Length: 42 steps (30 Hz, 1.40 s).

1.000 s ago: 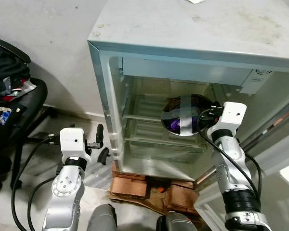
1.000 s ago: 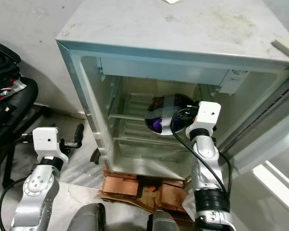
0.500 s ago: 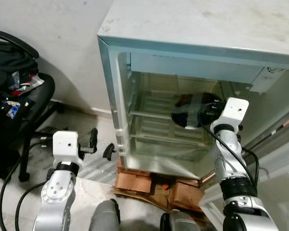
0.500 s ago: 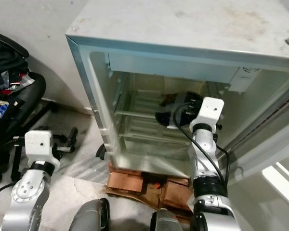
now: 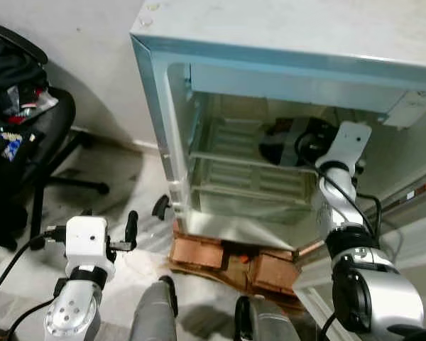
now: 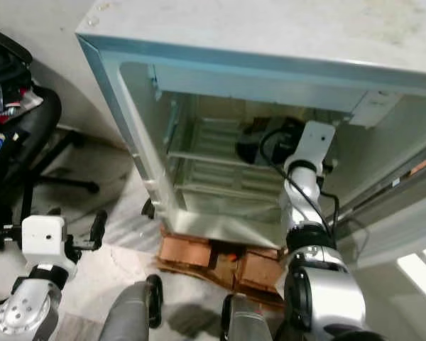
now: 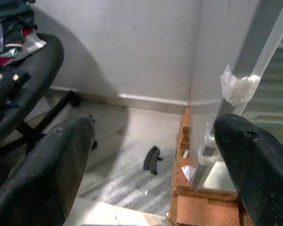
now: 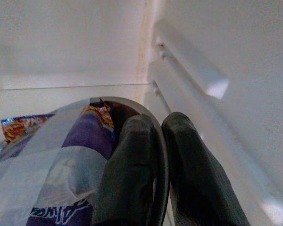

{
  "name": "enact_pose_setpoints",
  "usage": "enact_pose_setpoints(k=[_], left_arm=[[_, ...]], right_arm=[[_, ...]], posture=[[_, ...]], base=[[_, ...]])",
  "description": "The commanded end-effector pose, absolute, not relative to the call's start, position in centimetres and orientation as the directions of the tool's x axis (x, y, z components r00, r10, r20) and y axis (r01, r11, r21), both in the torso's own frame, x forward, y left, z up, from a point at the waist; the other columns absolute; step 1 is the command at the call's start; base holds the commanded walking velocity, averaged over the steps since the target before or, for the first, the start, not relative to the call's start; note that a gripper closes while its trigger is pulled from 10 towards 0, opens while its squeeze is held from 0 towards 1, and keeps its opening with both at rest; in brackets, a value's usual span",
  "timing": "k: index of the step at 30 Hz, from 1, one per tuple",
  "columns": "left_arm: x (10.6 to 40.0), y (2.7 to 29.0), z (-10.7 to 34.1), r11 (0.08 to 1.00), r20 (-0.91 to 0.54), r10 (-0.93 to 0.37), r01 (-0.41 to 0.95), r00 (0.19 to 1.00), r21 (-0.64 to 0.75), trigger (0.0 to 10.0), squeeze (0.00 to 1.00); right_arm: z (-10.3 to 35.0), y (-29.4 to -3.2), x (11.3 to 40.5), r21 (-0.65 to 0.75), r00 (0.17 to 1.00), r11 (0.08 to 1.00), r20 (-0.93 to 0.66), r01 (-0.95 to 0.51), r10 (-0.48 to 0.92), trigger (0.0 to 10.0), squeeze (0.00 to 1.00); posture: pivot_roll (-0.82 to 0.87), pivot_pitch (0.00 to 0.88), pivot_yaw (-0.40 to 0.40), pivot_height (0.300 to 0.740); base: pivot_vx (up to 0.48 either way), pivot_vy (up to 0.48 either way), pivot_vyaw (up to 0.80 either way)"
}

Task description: Restocking fridge

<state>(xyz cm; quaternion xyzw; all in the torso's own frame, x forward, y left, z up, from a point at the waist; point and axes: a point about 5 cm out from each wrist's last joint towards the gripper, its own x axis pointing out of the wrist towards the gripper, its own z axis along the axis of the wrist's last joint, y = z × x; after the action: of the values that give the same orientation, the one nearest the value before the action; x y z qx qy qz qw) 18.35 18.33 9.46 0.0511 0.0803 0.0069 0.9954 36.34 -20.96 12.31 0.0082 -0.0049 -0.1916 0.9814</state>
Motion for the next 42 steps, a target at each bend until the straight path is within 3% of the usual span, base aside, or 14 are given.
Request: enact_pose_setpoints(k=[1,9,14,21,22,23,24,30,39,42], left_arm=[[18.1,18.3,9.8,0.994,-0.159,0.019,-0.001,0.987,0.111,10.0,0.0],[16.5,18.2,11.1,0.994,-0.174,0.045,-0.027,0.984,0.108,10.0,0.0],[16.2,18.3,11.1,0.994,-0.186,0.053,-0.034,0.981,0.106,10.0,0.0],[16.5,17.9,11.4,0.994,-0.189,0.065,-0.048,0.98,0.093,10.0,0.0],[16.5,17.9,11.3,0.995,-0.191,0.068,-0.051,0.979,0.09,10.0,0.0],[16.5,17.9,11.3,0.995,-0.191,0.068,-0.051,0.979,0.09,10.0,0.0],[16.6,17.8,11.2,0.995,-0.193,0.069,-0.052,0.979,0.088,10.0,0.0],[17.7,17.4,11.0,0.996,-0.188,0.068,-0.054,0.98,0.076,10.0,0.0],[19.0,17.2,10.7,0.996,-0.165,0.064,-0.054,0.984,0.064,10.0,0.0],[20.6,16.9,10.7,0.997,-0.135,0.058,-0.051,0.989,0.053,10.0,0.0]], right_arm=[[11.9,-21.5,36.2,0.021,0.911,0.911,-0.014,0.413,-0.412,10.0,0.0],[12.0,-22.4,36.8,0.086,0.831,0.828,-0.099,0.555,-0.547,10.0,0.0],[12.0,-21.8,37.1,0.154,0.821,0.807,-0.139,0.571,-0.554,10.0,0.0],[12.7,-20.9,37.9,0.393,0.805,0.704,-0.24,0.591,-0.542,10.0,0.0],[13.2,-20.7,38.2,0.451,0.814,0.682,-0.242,0.576,-0.528,10.0,0.88],[13.2,-20.7,38.2,0.451,0.814,0.682,-0.242,0.576,-0.528,10.0,0.88],[13.6,-20.5,38.5,0.509,0.828,0.661,-0.242,0.552,-0.506,10.0,1.0],[14.9,-19.0,39.5,0.639,0.903,0.65,-0.192,0.412,-0.383,10.0,1.0],[15.3,-18.5,39.7,0.586,0.955,0.758,-0.11,0.286,-0.276,10.0,1.0],[14.8,-18.5,39.5,0.501,0.976,0.838,-0.078,0.216,-0.204,10.0,1.0]], posture=[[0.25,0.328,-0.004,0.74],[0.33,0.37,-0.003,0.74],[0.34,0.375,-0.011,0.74],[0.34,0.369,-0.027,0.74],[0.33,0.366,-0.03,0.74],[0.33,0.366,-0.03,0.74],[0.33,0.361,-0.035,0.74],[0.3,0.335,-0.047,0.74],[0.28,0.291,-0.058,0.74],[0.25,0.245,-0.067,0.74]], base=[[0.0,0.0,0.0],[0.0,0.0,0.0],[0.0,0.0,0.0],[0.0,0.0,0.0],[0.0,0.0,0.0],[0.0,0.0,0.0],[0.0,0.0,0.0],[0.0,0.0,0.0],[0.0,0.0,0.0],[0.0,0.0,0.0]])
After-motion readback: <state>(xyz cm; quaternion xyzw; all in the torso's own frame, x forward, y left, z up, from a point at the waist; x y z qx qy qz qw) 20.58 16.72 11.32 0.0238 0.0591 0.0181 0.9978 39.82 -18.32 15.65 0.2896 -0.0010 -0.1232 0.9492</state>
